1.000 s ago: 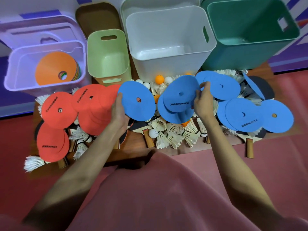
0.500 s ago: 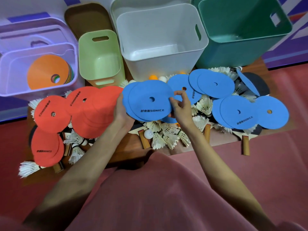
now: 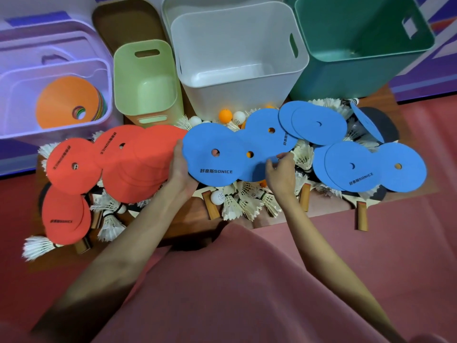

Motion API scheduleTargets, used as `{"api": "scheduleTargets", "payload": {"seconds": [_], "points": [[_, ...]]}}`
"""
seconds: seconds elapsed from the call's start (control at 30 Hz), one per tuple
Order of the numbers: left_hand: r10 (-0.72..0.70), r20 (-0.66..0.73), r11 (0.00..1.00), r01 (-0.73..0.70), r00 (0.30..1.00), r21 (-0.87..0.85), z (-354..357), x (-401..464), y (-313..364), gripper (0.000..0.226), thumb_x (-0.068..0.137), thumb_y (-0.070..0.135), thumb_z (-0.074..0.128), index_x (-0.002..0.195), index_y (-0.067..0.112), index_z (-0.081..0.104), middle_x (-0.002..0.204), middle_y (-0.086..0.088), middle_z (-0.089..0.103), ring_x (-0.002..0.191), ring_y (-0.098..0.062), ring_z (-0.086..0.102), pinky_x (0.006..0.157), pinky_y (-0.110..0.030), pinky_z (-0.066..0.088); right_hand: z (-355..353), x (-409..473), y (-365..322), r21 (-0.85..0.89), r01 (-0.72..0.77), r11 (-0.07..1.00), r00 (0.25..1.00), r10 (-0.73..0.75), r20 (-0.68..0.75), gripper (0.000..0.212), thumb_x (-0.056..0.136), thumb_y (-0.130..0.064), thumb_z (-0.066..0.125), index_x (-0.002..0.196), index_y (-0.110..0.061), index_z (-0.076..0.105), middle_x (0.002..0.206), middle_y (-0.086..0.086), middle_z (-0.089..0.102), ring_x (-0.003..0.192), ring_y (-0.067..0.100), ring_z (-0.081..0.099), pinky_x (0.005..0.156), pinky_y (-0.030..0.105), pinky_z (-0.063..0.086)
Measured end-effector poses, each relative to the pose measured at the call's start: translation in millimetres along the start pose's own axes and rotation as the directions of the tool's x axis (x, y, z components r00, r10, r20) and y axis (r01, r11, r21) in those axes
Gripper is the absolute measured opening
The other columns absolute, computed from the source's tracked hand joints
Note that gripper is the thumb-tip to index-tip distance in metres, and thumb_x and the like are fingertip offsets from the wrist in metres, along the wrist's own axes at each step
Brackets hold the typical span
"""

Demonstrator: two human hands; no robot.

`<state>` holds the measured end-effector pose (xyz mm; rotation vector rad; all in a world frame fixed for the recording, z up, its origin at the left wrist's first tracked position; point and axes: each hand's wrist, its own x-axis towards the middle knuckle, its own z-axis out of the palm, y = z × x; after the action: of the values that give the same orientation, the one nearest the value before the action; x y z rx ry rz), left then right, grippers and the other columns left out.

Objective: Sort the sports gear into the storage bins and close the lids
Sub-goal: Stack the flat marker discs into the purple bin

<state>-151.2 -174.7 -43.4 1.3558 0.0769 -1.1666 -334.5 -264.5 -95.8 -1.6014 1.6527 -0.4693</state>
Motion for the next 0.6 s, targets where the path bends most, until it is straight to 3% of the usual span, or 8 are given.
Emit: {"api": "scheduleTargets", "payload": {"seconds": [0.1, 0.17, 0.23, 0.3, 0.4, 0.5, 0.57, 0.6], "points": [[0.007, -0.017, 1.000, -0.007, 1.000, -0.009, -1.7, 0.5, 0.1, 0.041, 0.101, 0.043, 0.030, 0.097, 0.022, 0.065, 0.094, 0.001, 0.072, 0.082, -0.017, 0.068, 0.069, -0.031, 0.053, 1.8, -3.3, 7.4, -0.183, -0.039, 0.982, 0.999, 0.039, -0.004, 0.043, 0.092, -0.022, 0.058, 0.118, 0.008, 0.042, 0.121, 0.026, 0.046, 0.110, 0.036, 0.046, 0.080, 0.036, 0.039], [0.016, -0.021, 1.000, -0.016, 1.000, -0.007, -2.3, -0.2, -0.8, 0.043, 0.102, 0.045, 0.028, 0.100, 0.023, 0.065, 0.095, 0.002, 0.073, 0.083, -0.015, 0.068, 0.068, -0.030, 0.053, 3.5, -2.6, 9.8, -0.196, -0.045, 0.980, 0.998, 0.051, 0.026, 0.044, 0.091, -0.023, 0.059, 0.118, 0.009, 0.045, 0.122, 0.027, 0.045, 0.116, 0.037, 0.040, 0.088, 0.036, 0.037], [0.023, -0.035, 1.000, -0.023, 0.999, -0.005, -2.6, -1.6, -0.5, 0.045, 0.102, 0.046, 0.026, 0.107, 0.023, 0.063, 0.103, 0.000, 0.071, 0.088, -0.016, 0.067, 0.071, -0.031, 0.053, 5.7, 0.0, 12.6, -0.146, -0.056, 0.988, 0.997, 0.063, 0.046, 0.041, 0.089, -0.023, 0.061, 0.115, 0.007, 0.048, 0.121, 0.024, 0.047, 0.115, 0.035, 0.038, 0.087, 0.033, 0.034], [0.023, -0.042, 1.000, -0.024, 0.999, -0.013, -3.9, -2.3, 1.0, 0.046, 0.102, 0.048, 0.025, 0.112, 0.022, 0.062, 0.112, -0.002, 0.069, 0.097, -0.019, 0.066, 0.078, -0.035, 0.054, 5.3, 2.1, 13.0, -0.054, -0.051, 0.997, 0.998, 0.052, 0.023, 0.033, 0.088, -0.020, 0.063, 0.106, 0.003, 0.048, 0.114, 0.019, 0.049, 0.109, 0.030, 0.040, 0.080, 0.028, 0.032], [0.036, -0.069, 0.999, -0.036, 0.997, -0.005, -7.6, -3.7, 2.4, 0.045, 0.101, 0.048, 0.027, 0.112, 0.022, 0.062, 0.119, -0.006, 0.067, 0.107, -0.024, 0.064, 0.090, -0.042, 0.051, 0.8, 2.4, 6.9, 0.096, 0.057, 0.994, 0.997, -0.062, 0.047, 0.019, 0.091, -0.009, 0.056, 0.093, -0.007, 0.037, 0.088, 0.009, 0.046, 0.079, 0.019, 0.043, 0.068, 0.032, 0.033], [0.037, -0.108, 0.999, -0.040, 0.993, -0.022, -16.4, -1.7, 2.2, 0.048, 0.099, 0.053, 0.030, 0.116, 0.022, 0.063, 0.119, -0.005, 0.068, 0.111, -0.026, 0.063, 0.096, -0.045, 0.049, -5.2, 1.3, -1.6, 0.204, 0.165, 0.965, 0.978, -0.187, 0.094, 0.012, 0.096, -0.002, 0.040, 0.098, -0.010, 0.031, 0.071, 0.014, 0.052, 0.058, 0.020, 0.050, 0.052, 0.028, 0.039], [0.038, -0.137, 0.999, -0.041, 0.990, -0.021, -23.1, 0.2, 2.4, 0.052, 0.098, 0.055, 0.030, 0.120, 0.021, 0.062, 0.118, -0.004, 0.068, 0.110, -0.027, 0.064, 0.097, -0.048, 0.049, -8.4, -2.6, -8.1, 0.280, 0.238, 0.930, 0.966, -0.256, 0.029, 0.015, 0.097, 0.000, 0.035, 0.104, -0.013, 0.031, 0.065, 0.015, 0.053, 0.053, 0.024, 0.052, 0.045, 0.022, 0.041], [0.038, -0.150, 0.999, -0.043, 0.988, -0.026, -26.2, 1.2, 2.5, 0.052, 0.098, 0.055, 0.030, 0.122, 0.021, 0.062, 0.118, -0.004, 0.068, 0.110, -0.028, 0.064, 0.096, -0.049, 0.050, -9.8, -5.2, -12.0, 0.308, 0.267, 0.913, 0.962, -0.273, -0.025, 0.016, 0.098, -0.001, 0.034, 0.106, -0.015, 0.031, 0.063, 0.013, 0.051, 0.052, 0.026, 0.051, 0.044, 0.025, 0.041]]}}
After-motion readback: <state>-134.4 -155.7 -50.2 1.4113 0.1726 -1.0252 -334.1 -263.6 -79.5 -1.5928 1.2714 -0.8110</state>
